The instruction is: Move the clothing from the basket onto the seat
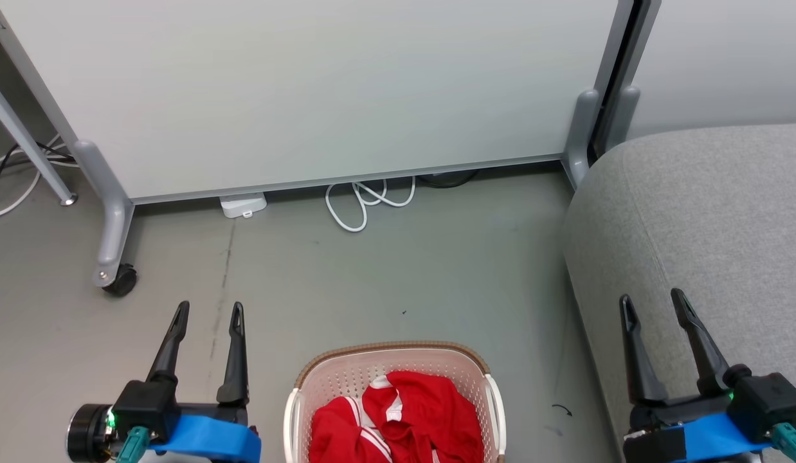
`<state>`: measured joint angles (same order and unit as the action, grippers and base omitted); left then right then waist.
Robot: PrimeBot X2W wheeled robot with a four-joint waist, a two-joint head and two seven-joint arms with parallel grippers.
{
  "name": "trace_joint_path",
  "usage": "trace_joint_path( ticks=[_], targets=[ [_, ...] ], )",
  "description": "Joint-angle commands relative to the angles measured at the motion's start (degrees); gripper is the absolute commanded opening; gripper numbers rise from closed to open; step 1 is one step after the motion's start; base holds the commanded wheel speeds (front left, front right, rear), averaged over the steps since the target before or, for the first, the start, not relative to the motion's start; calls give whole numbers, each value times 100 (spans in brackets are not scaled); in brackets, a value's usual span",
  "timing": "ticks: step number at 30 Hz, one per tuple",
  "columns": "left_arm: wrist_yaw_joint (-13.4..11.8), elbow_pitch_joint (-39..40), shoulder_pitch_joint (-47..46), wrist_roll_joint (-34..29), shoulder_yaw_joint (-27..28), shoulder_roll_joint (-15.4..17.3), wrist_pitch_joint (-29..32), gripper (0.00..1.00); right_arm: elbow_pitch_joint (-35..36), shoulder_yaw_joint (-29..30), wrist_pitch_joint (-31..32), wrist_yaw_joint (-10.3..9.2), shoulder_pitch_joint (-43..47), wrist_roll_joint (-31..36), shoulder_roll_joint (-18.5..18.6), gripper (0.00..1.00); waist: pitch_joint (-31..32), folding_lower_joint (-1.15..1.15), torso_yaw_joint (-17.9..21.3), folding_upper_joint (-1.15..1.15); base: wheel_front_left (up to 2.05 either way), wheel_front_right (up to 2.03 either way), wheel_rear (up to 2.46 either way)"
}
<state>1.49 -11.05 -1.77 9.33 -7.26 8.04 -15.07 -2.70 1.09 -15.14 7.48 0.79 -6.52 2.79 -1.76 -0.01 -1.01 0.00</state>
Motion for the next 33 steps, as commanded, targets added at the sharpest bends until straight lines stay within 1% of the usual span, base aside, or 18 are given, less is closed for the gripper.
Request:
trace_joint_path(
  ticks=[1,7,20,24,27,33],
  targets=[
    [26,10,49,-55,63,-24,-15,100,-20,24,-2,3,102,-41,18,100,25,1,-15,0,0,0,0],
    [187,-44,156,-214,291,-167,-15,100,-47,77,-2,3,217,-120,18,100,65,1,-41,0,0,0,0],
    [393,-168,51,-442,554,-326,-15,100,-47,24,-2,3,129,-148,18,100,-5,1,-19,0,0,0,0],
    [458,-272,-248,-551,482,-297,-15,100,-27,-2,-2,3,26,-134,18,100,-132,1,5,0,0,0,0],
    [527,-534,-626,-614,304,-214,-15,100,-2,-53,-2,3,-96,-109,18,100,-269,1,45,0,0,0,0],
    [606,-1410,-1630,-642,-299,14,-15,100,68,-220,-2,3,-364,-51,18,100,-708,1,216,0,0,0,0]
  ],
)
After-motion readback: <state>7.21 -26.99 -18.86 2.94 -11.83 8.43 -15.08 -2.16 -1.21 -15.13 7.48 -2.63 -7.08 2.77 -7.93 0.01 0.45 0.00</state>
